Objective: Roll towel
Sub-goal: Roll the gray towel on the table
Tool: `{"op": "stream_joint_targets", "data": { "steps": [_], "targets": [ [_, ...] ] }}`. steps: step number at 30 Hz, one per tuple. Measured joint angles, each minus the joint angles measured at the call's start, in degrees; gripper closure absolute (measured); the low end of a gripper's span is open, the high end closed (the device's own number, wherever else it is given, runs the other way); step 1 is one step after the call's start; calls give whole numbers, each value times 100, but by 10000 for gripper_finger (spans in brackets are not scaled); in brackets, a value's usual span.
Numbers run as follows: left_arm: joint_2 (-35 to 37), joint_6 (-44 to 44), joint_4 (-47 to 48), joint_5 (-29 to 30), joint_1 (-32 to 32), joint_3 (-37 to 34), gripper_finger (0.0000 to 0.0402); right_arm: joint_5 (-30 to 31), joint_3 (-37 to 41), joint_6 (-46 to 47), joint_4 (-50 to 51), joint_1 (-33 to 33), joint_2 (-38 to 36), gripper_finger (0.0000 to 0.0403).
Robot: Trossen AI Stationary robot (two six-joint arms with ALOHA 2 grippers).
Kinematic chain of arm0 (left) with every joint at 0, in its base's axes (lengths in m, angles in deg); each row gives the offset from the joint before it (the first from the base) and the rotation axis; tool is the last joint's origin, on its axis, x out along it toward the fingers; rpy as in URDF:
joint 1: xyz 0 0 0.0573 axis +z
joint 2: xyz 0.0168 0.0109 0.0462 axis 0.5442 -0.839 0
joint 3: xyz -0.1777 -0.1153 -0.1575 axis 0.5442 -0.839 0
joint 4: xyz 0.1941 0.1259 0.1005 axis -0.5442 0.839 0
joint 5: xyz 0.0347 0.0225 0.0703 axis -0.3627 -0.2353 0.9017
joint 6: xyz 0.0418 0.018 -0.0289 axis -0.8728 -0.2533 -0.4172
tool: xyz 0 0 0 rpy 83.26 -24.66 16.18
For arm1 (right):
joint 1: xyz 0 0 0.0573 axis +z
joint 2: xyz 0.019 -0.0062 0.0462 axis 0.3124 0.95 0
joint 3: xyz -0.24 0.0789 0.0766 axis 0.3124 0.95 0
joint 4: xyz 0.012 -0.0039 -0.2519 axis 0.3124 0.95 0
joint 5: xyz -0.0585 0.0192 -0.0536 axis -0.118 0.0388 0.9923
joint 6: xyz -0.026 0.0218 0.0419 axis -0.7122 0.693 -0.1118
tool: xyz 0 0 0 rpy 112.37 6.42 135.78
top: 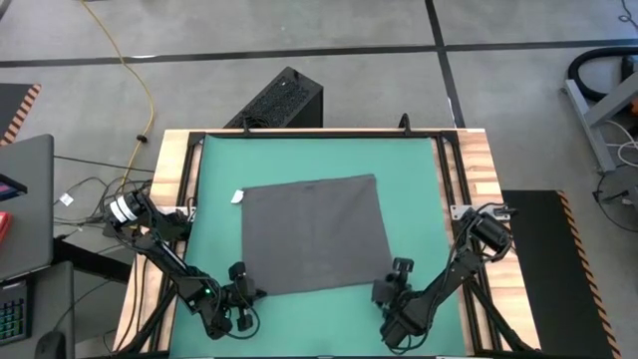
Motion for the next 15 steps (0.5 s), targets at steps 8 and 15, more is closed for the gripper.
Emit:
{"op": "stream_joint_targets", "data": {
  "steps": [8, 15],
  "targets": [
    [642, -80, -2, 163, -8, -13, 401, -192, -11, 475, 317, -128, 7, 347],
    [1213, -723, -1, 371, 223, -4, 401, -185, -67, 1072, 317, -126, 2, 347]
  ]
}}
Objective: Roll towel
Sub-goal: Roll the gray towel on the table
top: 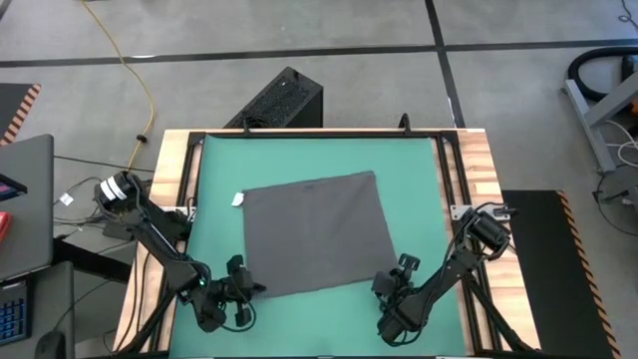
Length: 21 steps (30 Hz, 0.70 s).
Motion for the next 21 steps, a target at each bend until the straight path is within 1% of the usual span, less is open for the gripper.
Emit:
{"op": "stream_joint_targets", "data": {
  "steps": [1, 4, 5, 6, 7, 8, 10, 12, 16, 18, 21],
  "targets": [
    [39, -38, -13, 87, 32, 0, 401, 0, -57, 5, -3, 3, 1, 347],
    [20, -229, -374, 639, 246, 0, 401, 80, -280, 55, 61, 15, 0, 347],
    [-21, -444, -585, 729, 368, 0, 401, 131, -370, 127, 197, 19, 2, 347],
    [-76, -718, -827, 695, 500, 0, 401, 193, -476, 218, 342, 19, 0, 347],
    [-135, -1055, -1156, 532, 657, 0, 401, 253, -596, 347, 496, 18, 0, 347],
    [-197, -1424, -1546, 232, 812, 0, 401, 337, -712, 512, 680, 17, 0, 347],
    [-328, -2225, -2445, -559, 1103, 1, 401, 537, -925, 819, 1046, 16, 1, 347],
    [-464, -2792, -2976, -1090, 1332, 4, 401, 712, -1148, 963, 1218, 13, 0, 347],
    [-709, -3242, -3557, -1505, 1772, 0, 402, 817, -1587, 1001, 1275, 17, 0, 345],
    [-838, -3393, -3923, -1706, 1978, 2, 401, 824, -1789, 1220, 1297, 17, 0, 339],
    [-1075, -3383, -4452, -1961, 2275, 2, 401, 906, -2032, 1689, 1209, 59, -107, 321]
  ]
}}
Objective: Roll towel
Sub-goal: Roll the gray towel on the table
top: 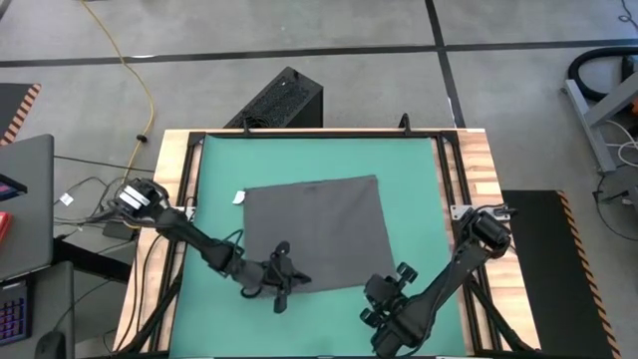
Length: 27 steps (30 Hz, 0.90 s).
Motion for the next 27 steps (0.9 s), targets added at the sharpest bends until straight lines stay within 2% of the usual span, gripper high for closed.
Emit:
{"op": "stream_joint_targets", "data": {
  "steps": [2, 5, 8, 11, 13, 16, 20, 27],
  "targets": [
    [-120, 215, -174, -294, 191, 13, 401, 91, -32, 450, -167, 23, -213, 303],
    [-255, 1060, -306, -755, 431, 89, 401, 8, -30, 1638, -32, 63, -616, 273],
    [-248, 1744, -711, -1591, 642, 158, 401, -651, -29, 2865, 567, 59, -939, 233],
    [-210, 2154, -1136, -2381, 826, 162, 401, -1281, -28, 3122, 918, 53, -1060, 185],
    [-209, 2402, -1200, -2497, 895, 180, 401, -1690, 10, 3110, 997, 10, -1036, 156],
    [-208, 2392, -765, -2449, 913, 299, 401, -1996, 367, 3429, 646, -59, -992, 133],
    [-208, 2296, -348, -2490, 906, 368, 401, -2113, 1091, 3959, -474, -156, -1026, 128],
    [-206, 2290, -343, -2382, 907, 387, 401, -2359, 2109, 4197, -1084, -356, -1294, 127]
  ]
}}
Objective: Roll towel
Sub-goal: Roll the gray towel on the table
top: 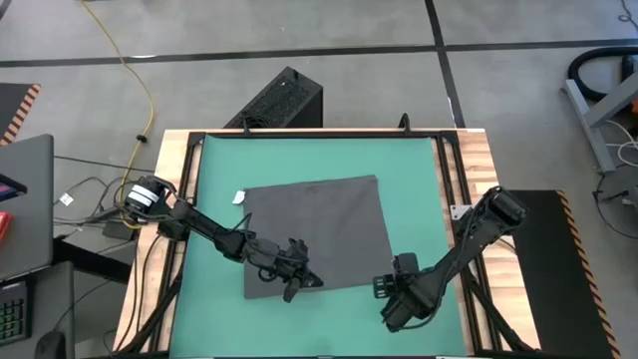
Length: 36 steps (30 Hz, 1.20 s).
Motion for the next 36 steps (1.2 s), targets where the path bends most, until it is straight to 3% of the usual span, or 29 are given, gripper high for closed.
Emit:
{"op": "stream_joint_targets", "data": {
  "steps": [5, 10, 27, 36],
  "targets": [
    [0, -83, 146, 28, 0, -2, 401, 92, 706, -54, -1267, -134, -334, 127],
    [0, -123, 248, 39, 0, -2, 401, 111, 1151, -59, -1751, -175, -363, 127],
    [-50, -490, 671, 371, -2, 2, 401, 273, 1240, -612, -1692, -544, -350, 127],
    [-118, -1297, 2090, 416, -185, 368, 401, 132, 1240, -668, -1686, -523, -350, 127]
  ]
}}
